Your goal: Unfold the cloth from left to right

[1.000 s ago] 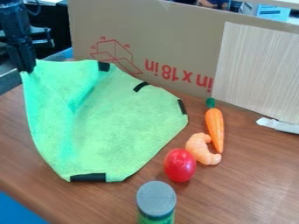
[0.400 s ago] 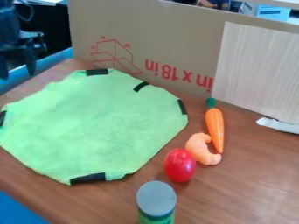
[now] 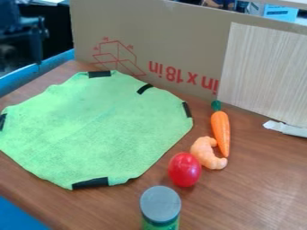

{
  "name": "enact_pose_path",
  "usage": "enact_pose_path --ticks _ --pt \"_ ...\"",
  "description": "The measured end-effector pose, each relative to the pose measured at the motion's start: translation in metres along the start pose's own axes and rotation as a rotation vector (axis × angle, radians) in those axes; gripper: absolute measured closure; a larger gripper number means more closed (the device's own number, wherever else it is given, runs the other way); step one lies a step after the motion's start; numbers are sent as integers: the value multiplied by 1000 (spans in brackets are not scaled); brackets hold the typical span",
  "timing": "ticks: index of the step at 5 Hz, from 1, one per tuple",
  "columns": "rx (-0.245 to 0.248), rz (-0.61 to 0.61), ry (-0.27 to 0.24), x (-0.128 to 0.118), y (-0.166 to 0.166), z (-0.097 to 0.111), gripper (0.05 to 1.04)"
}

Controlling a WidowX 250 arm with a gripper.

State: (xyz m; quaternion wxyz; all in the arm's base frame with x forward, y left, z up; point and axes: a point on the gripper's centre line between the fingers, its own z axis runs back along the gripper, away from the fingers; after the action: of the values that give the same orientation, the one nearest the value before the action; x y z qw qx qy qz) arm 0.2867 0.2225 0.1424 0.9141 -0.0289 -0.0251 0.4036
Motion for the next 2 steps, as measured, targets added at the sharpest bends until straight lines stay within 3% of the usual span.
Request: enact_pose_path --ticks 1,2 --pt "-67 -118 14 -13 -48 13 83" --pt "-68 -226 -30 -26 -91 17 83"
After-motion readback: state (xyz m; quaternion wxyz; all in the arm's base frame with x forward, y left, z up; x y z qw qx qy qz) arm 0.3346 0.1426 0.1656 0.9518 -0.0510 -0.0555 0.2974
